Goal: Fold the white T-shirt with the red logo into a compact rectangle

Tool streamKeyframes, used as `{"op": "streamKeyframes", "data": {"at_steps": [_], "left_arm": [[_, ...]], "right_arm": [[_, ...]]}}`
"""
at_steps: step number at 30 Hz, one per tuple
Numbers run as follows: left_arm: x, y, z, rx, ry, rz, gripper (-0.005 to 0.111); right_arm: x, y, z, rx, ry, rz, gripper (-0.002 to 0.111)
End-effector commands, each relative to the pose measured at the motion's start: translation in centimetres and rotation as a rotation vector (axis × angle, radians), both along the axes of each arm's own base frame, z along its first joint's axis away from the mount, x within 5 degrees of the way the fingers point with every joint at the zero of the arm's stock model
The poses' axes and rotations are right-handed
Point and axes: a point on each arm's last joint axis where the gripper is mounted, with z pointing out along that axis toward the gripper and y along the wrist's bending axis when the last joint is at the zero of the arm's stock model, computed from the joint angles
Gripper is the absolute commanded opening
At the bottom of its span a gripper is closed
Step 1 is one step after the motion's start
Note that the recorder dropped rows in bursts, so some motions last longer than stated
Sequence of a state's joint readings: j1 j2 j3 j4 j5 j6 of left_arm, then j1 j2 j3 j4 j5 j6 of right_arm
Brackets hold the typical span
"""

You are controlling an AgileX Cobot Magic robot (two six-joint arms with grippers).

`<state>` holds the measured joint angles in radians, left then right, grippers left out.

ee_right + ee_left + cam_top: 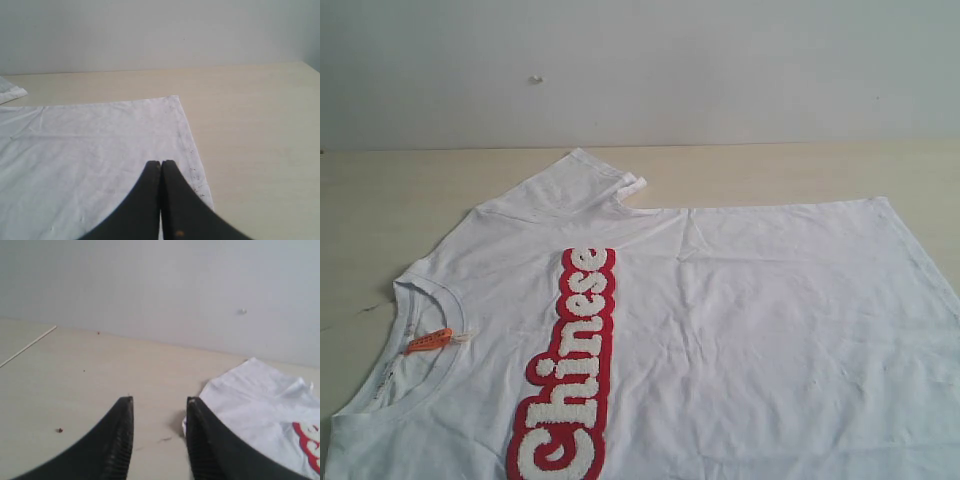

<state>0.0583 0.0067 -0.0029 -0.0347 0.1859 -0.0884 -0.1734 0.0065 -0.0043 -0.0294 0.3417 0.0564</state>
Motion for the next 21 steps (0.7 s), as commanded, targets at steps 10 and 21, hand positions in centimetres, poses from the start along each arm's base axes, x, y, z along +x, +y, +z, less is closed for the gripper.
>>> {"op": "streamKeyframes", "data": {"at_steps": [10, 21], "left_arm": [[-0.1, 0.1, 2.4, -0.068, -0.282, 0.01, 0.036], [-0.9, 0.2, 4.8, -0.349, -0.573, -0.043, 0.036]], "right_arm": [[0.2, -0.2, 1.0, -0.121, -0.103, 0.001, 0.0], [-0.2, 0.4, 5.4, -0.182, -0.592, 0.033, 0.0]]}}
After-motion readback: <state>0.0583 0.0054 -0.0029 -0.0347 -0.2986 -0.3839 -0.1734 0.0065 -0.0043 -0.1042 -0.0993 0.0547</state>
